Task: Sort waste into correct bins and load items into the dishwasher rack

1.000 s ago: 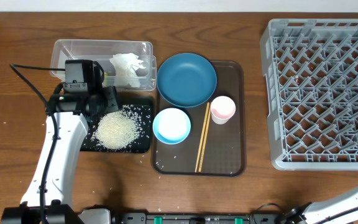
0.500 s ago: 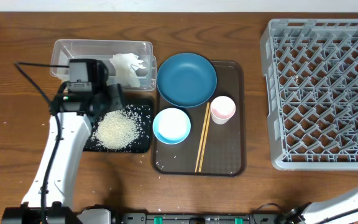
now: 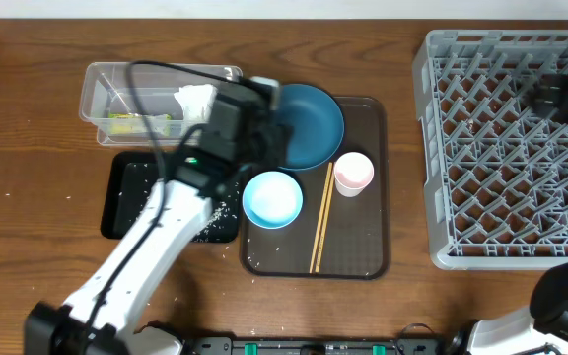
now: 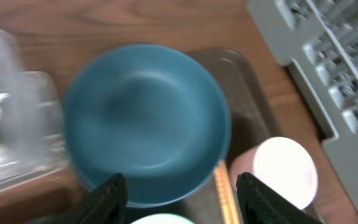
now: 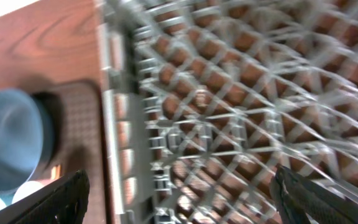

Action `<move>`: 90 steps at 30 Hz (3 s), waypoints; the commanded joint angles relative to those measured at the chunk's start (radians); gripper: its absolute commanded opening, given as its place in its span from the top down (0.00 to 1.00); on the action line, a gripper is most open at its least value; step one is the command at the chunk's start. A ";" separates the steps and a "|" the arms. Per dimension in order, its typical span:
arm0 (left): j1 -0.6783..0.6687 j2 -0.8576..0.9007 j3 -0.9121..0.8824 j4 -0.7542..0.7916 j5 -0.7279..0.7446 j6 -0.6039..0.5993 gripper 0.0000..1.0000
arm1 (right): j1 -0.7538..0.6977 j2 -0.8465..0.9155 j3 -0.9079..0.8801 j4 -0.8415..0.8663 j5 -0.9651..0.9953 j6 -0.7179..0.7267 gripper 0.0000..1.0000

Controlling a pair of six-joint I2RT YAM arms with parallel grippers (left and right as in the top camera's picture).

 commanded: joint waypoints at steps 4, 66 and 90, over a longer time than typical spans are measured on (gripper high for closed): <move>-0.108 0.155 0.019 0.076 0.018 -0.103 0.40 | 0.130 -0.003 0.010 -0.003 0.024 -0.038 0.08; 0.221 0.180 0.019 0.345 1.095 -0.465 0.94 | 0.519 0.000 -0.219 -0.013 -0.724 -0.599 0.01; 0.221 0.181 0.019 0.345 1.095 -0.469 0.94 | 0.596 0.000 -0.219 0.034 -0.792 -0.599 0.30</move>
